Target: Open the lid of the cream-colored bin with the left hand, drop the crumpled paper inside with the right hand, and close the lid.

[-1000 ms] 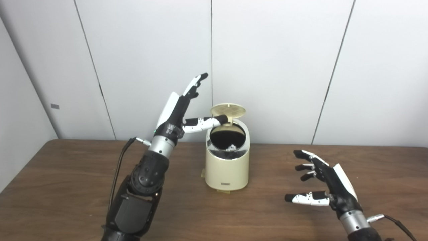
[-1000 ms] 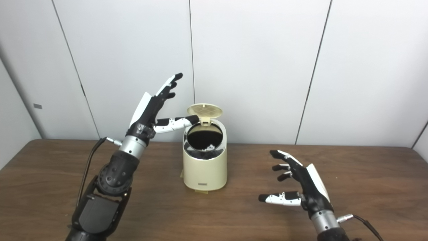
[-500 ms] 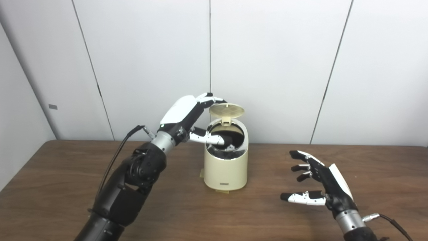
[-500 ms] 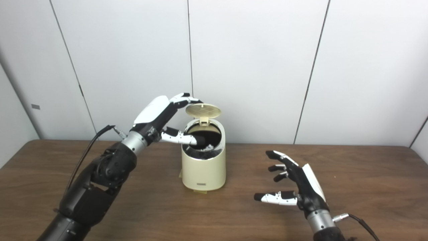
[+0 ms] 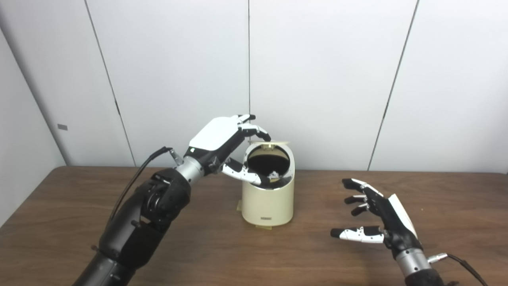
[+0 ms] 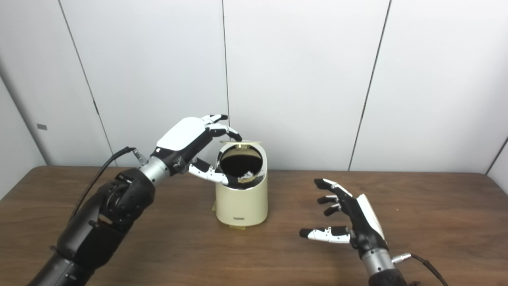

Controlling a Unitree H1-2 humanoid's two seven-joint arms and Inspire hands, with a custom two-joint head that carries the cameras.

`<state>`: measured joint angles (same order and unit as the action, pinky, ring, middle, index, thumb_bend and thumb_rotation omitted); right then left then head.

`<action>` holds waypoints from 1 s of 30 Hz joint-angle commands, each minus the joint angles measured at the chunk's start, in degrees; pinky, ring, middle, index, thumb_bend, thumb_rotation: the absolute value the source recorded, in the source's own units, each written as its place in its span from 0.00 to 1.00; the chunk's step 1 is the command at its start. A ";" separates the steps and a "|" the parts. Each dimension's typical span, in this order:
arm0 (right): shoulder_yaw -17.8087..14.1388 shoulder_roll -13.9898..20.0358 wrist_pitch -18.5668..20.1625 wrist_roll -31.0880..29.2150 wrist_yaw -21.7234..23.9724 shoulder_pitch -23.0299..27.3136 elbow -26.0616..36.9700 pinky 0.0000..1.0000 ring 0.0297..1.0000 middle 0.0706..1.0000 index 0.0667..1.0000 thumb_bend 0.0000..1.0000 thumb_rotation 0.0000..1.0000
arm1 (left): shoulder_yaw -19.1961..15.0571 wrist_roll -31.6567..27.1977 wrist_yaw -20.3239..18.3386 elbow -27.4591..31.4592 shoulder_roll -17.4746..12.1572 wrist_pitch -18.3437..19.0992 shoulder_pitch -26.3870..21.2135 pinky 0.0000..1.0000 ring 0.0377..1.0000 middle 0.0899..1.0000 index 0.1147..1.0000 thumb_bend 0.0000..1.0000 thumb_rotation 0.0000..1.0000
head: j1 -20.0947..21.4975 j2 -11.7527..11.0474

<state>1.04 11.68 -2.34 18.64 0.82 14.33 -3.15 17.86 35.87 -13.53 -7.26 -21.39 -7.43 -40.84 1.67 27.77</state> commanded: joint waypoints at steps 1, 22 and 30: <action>-0.01 0.02 -1.17 -0.08 -1.03 1.37 1.17 0.53 0.68 0.80 0.78 0.75 0.16 | -0.81 -0.17 -0.14 2.70 -1.04 -0.71 -2.28 1.00 0.97 0.75 0.73 1.00 0.46 | 0.11 0.10; 0.73 -0.50 -0.10 1.01 -1.56 1.32 2.55 0.53 0.67 0.79 0.78 0.76 0.19 | 0.35 5.52 -1.63 6.07 -2.66 -4.32 3.08 1.00 0.96 0.76 0.74 1.00 0.49 | 1.30 1.30; 0.60 -0.46 0.29 0.87 -1.56 1.15 2.81 0.53 0.67 0.80 0.78 0.76 0.18 | 2.22 11.62 -3.97 4.52 -2.90 -1.80 2.91 1.00 0.97 0.79 0.76 1.00 0.52 | 1.48 1.42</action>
<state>2.02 10.80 -1.39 19.49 0.21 13.79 -2.40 20.31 46.08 -17.45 -2.50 -23.27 -10.17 -35.38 3.08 29.18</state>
